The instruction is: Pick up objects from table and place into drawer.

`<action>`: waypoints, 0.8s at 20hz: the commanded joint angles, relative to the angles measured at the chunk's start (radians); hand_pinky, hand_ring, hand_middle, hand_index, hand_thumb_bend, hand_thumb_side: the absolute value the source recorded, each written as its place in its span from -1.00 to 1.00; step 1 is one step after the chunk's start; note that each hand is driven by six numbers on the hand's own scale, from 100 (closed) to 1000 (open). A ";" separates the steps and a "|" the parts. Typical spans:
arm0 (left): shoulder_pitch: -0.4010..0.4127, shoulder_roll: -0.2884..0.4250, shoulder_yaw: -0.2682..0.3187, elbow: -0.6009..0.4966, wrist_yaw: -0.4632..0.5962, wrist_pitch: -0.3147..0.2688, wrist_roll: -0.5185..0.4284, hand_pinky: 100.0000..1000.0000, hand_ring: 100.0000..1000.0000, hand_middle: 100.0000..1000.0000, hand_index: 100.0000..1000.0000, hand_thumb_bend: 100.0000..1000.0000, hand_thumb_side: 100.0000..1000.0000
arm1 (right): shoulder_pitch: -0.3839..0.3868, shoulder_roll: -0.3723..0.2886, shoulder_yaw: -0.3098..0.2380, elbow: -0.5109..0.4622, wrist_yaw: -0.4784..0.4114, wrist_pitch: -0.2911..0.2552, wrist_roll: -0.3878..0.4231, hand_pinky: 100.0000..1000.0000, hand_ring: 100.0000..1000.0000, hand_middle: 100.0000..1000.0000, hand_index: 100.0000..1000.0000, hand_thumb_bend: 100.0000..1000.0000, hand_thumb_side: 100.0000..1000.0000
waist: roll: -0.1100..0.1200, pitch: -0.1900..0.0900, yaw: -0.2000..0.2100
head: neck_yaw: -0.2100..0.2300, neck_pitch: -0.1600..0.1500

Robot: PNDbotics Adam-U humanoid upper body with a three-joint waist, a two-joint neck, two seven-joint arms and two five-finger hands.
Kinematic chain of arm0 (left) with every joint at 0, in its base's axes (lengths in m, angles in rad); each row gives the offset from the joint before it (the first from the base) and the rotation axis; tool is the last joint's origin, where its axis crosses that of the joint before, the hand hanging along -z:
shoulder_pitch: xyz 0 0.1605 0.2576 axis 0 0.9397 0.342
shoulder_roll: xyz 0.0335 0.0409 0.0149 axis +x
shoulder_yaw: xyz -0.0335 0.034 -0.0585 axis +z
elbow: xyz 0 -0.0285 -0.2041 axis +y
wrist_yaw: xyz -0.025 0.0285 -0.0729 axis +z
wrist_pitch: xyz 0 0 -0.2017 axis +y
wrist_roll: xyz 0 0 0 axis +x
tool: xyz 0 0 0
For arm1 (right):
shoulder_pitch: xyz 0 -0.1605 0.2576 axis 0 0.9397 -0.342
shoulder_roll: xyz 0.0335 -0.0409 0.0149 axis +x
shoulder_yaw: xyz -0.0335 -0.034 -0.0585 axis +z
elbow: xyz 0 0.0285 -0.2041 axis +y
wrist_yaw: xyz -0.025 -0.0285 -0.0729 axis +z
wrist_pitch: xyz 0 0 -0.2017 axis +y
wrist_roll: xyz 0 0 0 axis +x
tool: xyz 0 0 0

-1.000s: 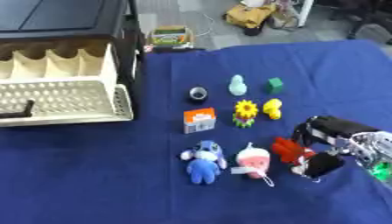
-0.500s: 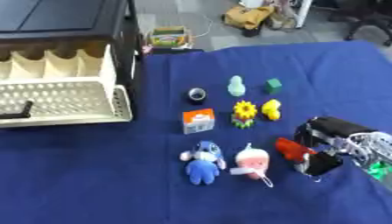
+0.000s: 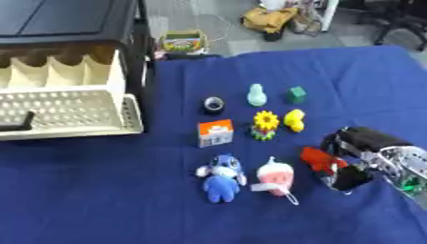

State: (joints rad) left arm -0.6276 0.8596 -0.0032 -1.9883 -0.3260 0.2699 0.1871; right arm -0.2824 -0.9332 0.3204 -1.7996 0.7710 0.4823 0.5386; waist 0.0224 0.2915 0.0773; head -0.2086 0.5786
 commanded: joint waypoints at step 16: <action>-0.015 0.018 0.010 -0.012 0.006 -0.003 0.006 -1.00 -1.00 -1.00 0.36 -0.12 0.76 | -0.026 -0.040 -0.007 0.003 -0.028 0.030 -0.032 -0.09 0.06 -0.14 0.20 -1.00 -0.93 | 0.000 -0.017 0.000 | -0.009 -0.009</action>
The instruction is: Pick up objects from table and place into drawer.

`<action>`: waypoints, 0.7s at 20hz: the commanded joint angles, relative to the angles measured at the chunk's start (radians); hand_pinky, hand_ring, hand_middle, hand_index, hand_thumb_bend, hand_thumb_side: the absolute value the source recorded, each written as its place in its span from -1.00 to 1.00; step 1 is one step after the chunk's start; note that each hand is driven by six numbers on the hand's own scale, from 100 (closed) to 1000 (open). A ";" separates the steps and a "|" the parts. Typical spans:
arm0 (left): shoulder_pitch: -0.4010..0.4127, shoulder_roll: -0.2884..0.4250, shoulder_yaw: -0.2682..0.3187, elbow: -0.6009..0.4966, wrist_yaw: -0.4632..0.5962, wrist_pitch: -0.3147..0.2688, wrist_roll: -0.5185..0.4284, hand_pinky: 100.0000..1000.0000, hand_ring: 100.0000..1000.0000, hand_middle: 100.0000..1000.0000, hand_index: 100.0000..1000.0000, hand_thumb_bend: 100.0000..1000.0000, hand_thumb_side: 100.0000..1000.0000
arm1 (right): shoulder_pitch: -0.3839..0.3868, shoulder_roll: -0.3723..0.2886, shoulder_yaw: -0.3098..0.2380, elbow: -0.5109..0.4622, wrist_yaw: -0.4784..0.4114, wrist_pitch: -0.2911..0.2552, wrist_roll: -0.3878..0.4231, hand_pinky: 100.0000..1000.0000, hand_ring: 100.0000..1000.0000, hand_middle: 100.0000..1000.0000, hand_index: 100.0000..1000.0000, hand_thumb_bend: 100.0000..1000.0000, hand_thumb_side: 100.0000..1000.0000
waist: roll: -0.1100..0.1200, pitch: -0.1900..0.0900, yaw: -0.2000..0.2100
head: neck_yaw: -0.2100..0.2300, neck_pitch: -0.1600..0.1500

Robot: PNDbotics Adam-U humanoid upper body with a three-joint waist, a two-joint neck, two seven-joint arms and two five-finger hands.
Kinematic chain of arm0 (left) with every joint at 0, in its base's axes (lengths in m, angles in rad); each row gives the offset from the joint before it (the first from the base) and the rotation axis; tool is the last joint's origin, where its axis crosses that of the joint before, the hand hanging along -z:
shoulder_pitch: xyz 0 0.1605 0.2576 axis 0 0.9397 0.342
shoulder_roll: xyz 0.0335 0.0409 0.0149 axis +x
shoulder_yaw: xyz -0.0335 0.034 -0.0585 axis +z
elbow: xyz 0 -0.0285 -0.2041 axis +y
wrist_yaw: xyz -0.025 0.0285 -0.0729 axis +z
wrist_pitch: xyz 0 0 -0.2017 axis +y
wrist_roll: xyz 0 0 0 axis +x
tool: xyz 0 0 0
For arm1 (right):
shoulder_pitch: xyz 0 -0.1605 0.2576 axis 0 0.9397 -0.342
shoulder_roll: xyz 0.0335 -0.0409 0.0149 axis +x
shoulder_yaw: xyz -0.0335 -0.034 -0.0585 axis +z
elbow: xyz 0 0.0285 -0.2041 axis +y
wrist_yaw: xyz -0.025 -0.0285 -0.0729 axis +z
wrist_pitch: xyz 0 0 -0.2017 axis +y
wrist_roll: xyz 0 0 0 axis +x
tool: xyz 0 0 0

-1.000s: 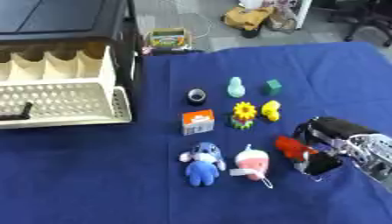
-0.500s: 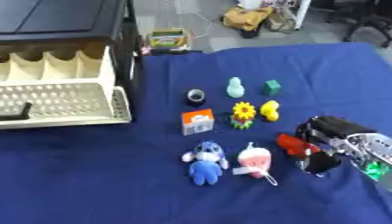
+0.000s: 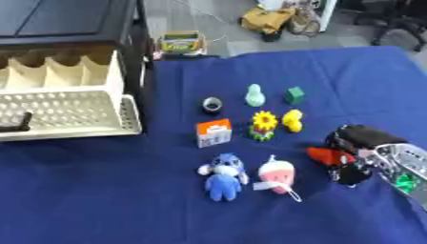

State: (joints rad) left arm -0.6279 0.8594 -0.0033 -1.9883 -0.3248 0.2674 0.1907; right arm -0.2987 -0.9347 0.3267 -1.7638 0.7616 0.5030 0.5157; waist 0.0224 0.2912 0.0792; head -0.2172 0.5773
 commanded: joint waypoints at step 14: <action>-0.017 0.023 0.010 -0.012 0.003 -0.001 0.004 -1.00 -1.00 -1.00 0.35 -0.11 0.75 | -0.021 -0.091 -0.038 -0.140 -0.035 0.056 -0.110 -0.32 -0.09 -0.33 -0.02 -1.00 -1.00 | -0.008 -0.020 -0.008 | 0.011 -0.010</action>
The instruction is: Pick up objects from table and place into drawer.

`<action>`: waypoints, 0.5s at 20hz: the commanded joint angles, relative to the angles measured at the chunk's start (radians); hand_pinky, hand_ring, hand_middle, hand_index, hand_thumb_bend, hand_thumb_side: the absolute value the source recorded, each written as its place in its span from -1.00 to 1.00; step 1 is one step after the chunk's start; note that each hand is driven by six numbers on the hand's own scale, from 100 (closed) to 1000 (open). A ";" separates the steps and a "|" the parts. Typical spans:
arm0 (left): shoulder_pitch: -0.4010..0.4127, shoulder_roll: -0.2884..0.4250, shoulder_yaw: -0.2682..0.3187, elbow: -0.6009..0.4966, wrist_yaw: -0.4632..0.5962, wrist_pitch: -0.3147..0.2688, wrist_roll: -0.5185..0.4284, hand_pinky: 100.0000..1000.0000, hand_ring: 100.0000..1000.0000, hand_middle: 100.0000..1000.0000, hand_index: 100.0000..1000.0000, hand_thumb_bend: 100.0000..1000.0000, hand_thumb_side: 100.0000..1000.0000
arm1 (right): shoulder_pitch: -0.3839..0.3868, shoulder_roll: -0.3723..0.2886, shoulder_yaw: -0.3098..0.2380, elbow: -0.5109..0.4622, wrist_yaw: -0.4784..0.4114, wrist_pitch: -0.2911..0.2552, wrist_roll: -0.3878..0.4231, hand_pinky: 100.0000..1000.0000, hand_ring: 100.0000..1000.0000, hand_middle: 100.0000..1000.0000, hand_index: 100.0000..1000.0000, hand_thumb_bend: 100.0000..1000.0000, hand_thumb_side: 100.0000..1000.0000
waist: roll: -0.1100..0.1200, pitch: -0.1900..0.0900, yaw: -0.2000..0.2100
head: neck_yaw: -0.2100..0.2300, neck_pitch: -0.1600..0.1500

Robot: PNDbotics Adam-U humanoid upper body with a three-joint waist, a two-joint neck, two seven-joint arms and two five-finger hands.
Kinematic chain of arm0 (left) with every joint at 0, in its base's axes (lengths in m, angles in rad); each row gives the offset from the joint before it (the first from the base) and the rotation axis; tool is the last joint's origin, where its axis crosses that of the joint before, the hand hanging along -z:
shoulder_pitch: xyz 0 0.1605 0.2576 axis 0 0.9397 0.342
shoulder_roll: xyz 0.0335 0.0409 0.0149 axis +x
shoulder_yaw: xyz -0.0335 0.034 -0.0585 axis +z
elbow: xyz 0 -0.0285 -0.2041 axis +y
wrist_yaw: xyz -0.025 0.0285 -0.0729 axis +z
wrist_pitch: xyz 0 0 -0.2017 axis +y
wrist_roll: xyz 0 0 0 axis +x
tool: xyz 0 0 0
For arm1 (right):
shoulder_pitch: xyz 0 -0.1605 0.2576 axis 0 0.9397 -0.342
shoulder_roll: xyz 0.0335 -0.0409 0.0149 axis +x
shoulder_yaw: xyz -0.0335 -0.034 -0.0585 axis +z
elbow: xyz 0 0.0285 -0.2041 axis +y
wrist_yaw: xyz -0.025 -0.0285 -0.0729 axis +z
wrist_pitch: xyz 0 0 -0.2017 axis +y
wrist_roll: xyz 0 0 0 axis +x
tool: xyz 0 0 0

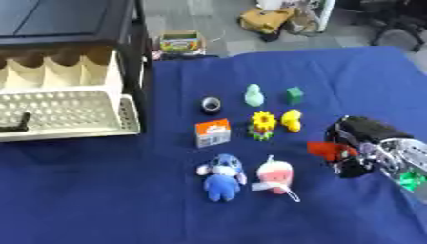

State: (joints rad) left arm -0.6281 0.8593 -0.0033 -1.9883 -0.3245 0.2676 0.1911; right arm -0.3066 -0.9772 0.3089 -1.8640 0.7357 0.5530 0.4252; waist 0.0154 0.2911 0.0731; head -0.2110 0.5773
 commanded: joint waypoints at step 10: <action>-0.019 0.024 0.007 -0.012 0.002 -0.002 -0.002 -1.00 -1.00 -1.00 0.35 -0.11 0.75 | -0.091 -0.100 -0.042 -0.136 -0.096 -0.010 -0.089 -0.47 -0.20 -0.48 -0.17 -1.00 -0.87 | -0.013 -0.028 -0.002 | 0.036 -0.008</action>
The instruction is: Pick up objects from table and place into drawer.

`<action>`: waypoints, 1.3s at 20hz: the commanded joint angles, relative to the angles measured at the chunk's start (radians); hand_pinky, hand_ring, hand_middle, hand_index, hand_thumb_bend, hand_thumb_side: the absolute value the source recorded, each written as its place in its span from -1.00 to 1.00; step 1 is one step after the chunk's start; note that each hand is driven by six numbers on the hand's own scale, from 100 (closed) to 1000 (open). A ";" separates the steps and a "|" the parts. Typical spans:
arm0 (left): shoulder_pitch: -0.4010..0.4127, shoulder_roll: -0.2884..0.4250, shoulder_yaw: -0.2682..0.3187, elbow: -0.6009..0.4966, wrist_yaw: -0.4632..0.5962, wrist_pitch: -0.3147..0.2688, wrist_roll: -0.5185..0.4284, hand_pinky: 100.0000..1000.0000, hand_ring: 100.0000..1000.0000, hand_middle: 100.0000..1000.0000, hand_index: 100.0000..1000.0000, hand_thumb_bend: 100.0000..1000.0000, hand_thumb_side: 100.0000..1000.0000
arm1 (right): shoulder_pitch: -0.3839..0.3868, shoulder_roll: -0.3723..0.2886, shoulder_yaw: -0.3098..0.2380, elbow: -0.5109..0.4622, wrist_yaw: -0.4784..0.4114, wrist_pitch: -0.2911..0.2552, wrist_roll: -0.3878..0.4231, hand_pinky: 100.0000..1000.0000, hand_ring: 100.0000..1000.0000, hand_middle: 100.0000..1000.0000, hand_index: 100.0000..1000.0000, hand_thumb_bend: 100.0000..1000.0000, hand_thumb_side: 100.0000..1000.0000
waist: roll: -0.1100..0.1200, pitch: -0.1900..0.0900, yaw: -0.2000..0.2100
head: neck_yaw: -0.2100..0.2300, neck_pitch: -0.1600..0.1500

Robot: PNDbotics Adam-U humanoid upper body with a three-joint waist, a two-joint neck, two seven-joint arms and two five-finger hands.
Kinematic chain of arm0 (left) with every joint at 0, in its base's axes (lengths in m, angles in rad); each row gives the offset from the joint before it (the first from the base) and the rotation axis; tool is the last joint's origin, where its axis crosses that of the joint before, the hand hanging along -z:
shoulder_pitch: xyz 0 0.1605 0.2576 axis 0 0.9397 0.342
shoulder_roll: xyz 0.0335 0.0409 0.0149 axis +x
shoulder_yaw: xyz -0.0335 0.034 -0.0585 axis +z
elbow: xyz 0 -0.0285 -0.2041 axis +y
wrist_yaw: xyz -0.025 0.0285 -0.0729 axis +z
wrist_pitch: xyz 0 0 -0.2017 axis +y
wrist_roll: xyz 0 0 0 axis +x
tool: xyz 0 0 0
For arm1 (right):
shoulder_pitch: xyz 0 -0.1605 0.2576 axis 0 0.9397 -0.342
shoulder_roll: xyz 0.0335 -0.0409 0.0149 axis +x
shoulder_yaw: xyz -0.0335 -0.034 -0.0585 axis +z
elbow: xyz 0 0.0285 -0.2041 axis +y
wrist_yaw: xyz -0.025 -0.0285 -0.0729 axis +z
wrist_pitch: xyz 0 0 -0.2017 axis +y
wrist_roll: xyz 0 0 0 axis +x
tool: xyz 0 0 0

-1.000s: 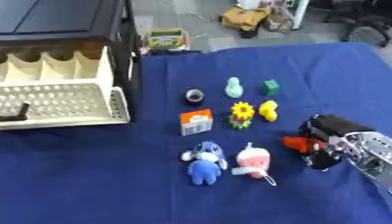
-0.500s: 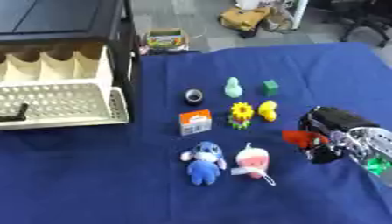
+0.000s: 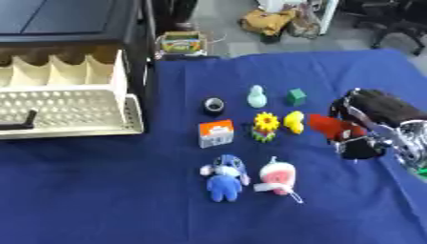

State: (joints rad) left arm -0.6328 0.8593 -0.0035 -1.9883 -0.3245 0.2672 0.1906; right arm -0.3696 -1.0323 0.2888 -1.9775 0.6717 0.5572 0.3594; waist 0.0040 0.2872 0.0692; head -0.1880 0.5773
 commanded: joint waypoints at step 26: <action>-0.036 0.022 -0.016 -0.012 0.002 0.001 -0.043 -1.00 -1.00 -1.00 0.35 -0.12 0.75 | -0.489 0.064 0.053 -0.023 -0.300 -0.079 0.128 -0.61 -0.30 -0.62 -0.28 -1.00 -0.80 | -0.034 -0.060 0.034 | 0.056 0.018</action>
State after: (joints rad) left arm -0.6514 0.8598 -0.0278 -1.9883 -0.3245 0.2677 0.1504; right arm -0.8387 -0.9675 0.3443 -1.9858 0.3810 0.4681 0.4697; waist -0.0330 0.2476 0.1029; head -0.1297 0.5898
